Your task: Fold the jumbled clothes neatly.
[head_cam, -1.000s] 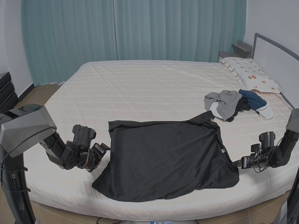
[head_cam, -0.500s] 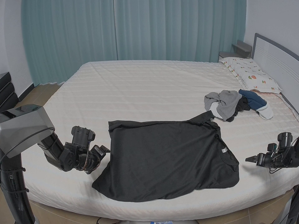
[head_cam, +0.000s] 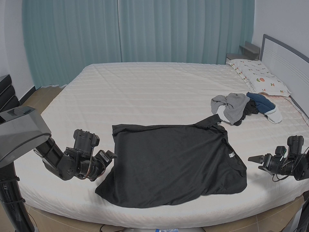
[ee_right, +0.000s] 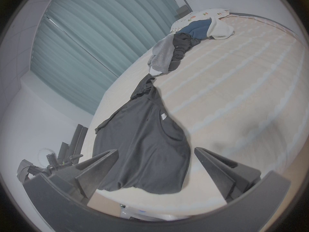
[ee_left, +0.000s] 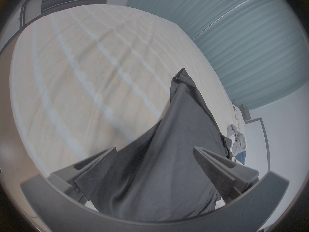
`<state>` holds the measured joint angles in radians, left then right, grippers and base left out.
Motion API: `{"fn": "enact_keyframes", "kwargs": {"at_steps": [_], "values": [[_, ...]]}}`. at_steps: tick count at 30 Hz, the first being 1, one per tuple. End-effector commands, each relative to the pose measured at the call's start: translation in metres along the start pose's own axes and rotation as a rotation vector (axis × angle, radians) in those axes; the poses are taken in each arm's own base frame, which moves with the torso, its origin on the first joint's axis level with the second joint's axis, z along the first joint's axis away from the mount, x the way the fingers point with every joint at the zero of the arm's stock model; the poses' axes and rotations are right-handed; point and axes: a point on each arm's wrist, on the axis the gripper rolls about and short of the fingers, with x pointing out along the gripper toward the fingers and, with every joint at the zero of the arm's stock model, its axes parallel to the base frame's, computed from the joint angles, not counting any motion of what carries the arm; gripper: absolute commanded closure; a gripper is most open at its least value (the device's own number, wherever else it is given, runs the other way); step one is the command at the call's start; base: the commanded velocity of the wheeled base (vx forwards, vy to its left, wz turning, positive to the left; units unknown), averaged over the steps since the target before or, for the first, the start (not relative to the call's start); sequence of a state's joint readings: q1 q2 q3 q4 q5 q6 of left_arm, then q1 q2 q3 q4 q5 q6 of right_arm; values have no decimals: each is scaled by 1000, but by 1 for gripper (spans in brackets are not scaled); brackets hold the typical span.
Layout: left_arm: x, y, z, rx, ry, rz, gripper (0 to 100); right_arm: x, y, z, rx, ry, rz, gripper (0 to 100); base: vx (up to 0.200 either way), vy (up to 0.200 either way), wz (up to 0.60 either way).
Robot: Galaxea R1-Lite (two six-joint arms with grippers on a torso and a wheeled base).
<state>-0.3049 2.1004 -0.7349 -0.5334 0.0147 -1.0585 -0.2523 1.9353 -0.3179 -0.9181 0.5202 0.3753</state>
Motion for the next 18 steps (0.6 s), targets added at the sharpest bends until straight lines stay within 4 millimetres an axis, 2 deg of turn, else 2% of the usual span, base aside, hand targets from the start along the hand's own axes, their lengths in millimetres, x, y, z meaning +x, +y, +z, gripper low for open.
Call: {"fn": "enact_keyframes", "kwargs": {"at_steps": [1, 6, 12, 18], "values": [[-4, -3, -9, 17, 18, -4, 0, -11, 2, -13, 17, 19, 32, 0, -200, 0, 0], [-6, 9, -16, 26, 29, 34, 0, -13, 0, -22, 43, 36, 59, 0, -200, 0, 0], [-6, 13, -13, 23, -19, 72, 0, -8, -4, -24, 86, 55, 53, 0, 0, 0, 0], [3, 21, -15, 25, -39, 131, 0, -1, -11, -27, 87, 52, 44, 0, 0, 0, 0]]}}
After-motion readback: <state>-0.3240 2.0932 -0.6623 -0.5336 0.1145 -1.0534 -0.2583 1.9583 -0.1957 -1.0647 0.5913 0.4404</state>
